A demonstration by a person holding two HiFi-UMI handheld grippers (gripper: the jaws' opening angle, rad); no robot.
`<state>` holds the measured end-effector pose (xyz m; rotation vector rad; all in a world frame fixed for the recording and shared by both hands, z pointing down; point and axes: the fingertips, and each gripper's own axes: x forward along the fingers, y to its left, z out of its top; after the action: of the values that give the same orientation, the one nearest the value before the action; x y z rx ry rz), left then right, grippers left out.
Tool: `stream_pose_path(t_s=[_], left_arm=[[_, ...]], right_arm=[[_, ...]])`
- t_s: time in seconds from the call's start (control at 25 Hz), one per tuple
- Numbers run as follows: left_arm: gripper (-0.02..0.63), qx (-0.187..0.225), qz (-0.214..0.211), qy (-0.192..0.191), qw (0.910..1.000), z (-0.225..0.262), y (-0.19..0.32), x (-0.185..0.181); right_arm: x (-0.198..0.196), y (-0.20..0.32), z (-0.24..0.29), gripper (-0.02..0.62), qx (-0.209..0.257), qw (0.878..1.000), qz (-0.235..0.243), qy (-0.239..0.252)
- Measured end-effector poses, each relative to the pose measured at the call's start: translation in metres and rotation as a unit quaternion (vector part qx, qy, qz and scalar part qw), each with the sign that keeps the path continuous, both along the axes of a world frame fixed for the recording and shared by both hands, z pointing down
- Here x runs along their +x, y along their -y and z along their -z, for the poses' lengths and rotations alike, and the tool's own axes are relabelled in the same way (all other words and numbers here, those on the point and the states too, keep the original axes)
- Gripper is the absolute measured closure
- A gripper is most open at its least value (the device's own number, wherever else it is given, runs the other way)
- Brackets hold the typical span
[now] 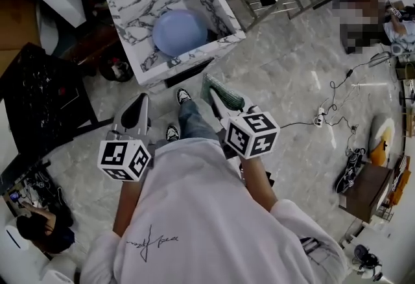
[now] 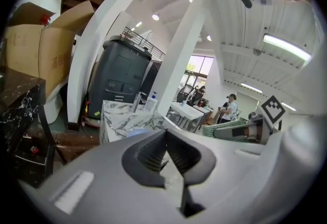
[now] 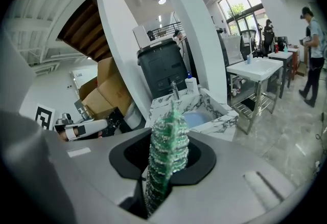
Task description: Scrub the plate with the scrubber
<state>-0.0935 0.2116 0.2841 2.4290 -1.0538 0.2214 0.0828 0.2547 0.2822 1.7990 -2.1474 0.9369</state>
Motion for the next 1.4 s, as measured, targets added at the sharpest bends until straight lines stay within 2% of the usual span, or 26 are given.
stream_pose_path(t_s=[0.4, 0.76, 1.04, 1.4], left_arm=[[0.569, -0.007, 0.028, 0.044, 0.9986, 0.001, 0.087, 0.044], [0.569, 0.006, 0.084, 0.073, 0.9938, -0.001, 0.148, 0.065], [0.569, 0.006, 0.113, 0.097, 0.9888, -0.010, 0.189, 0.073], [0.569, -0.046, 0.118, 0.110, 0.9858, -0.055, 0.201, 0.077]], right_arm=[[0.027, 0.096, -0.015, 0.540, -0.026, 0.996, 0.074, 0.039], [0.051, 0.162, -0.021, 0.540, -0.018, 0.988, 0.139, 0.072], [0.062, 0.185, -0.034, 0.540, -0.031, 0.979, 0.192, 0.064], [0.076, 0.182, -0.063, 0.540, -0.071, 0.977, 0.189, 0.073]])
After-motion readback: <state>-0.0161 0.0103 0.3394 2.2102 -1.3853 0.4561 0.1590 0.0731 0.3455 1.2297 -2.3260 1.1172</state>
